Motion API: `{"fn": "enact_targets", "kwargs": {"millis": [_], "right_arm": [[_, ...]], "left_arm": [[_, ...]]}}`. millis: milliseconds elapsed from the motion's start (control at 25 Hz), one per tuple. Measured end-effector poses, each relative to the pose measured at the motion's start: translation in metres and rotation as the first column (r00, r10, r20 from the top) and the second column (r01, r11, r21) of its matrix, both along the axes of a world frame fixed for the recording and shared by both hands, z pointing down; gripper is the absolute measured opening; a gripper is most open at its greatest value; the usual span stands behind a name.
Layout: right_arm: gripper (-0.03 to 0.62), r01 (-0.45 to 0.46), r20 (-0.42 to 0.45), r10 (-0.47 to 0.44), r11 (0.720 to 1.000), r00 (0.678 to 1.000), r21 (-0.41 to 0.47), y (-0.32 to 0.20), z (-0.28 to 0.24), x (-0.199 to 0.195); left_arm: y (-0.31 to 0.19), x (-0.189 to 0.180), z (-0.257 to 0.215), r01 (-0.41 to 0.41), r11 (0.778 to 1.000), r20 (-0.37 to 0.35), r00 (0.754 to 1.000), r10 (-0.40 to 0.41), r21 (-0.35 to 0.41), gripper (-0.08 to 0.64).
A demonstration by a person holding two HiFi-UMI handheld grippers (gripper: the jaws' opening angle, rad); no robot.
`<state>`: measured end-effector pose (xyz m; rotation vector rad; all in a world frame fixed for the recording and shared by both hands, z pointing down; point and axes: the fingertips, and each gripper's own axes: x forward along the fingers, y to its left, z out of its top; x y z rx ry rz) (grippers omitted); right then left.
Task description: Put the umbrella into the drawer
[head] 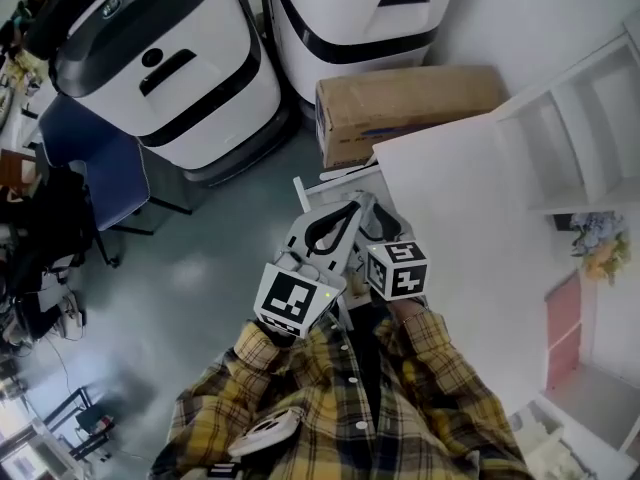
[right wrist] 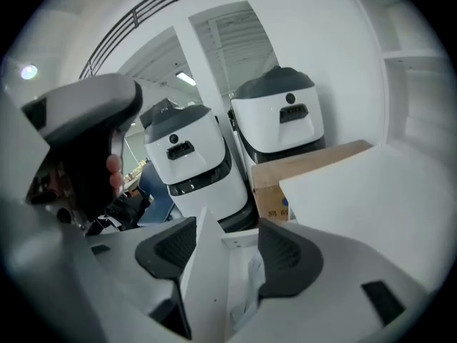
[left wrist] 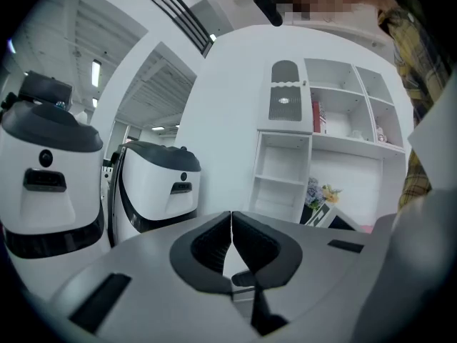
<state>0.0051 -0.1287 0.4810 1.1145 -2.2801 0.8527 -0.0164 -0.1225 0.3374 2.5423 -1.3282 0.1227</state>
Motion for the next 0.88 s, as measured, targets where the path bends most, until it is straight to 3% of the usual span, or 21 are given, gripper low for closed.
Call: {"fn": "enact_targets", "kwargs": {"millis": [400,680,880], "right_arm": [[0.241,-0.001,0.189,-0.047,0.969,0.981,0.246,-0.015,-0.137,0.015],[0.201,0.056,0.198,-0.152,0.905,0.968,0.422,-0.006,-0.218,0.027],[0.138,0.089,0.181,-0.210,0.851,0.961,0.517,0.007,-0.260,0.035]], "left_arm": [[-0.001,0.003,-0.058,0.013,0.994,-0.007,1.000,-0.012,0.105,0.023],[0.003,0.015,-0.093,-0.003,0.988,-0.065,0.998,0.013,0.153,0.023],[0.009,0.022,-0.112,-0.022,0.985,-0.090,0.995,0.038,0.172,0.023]]}}
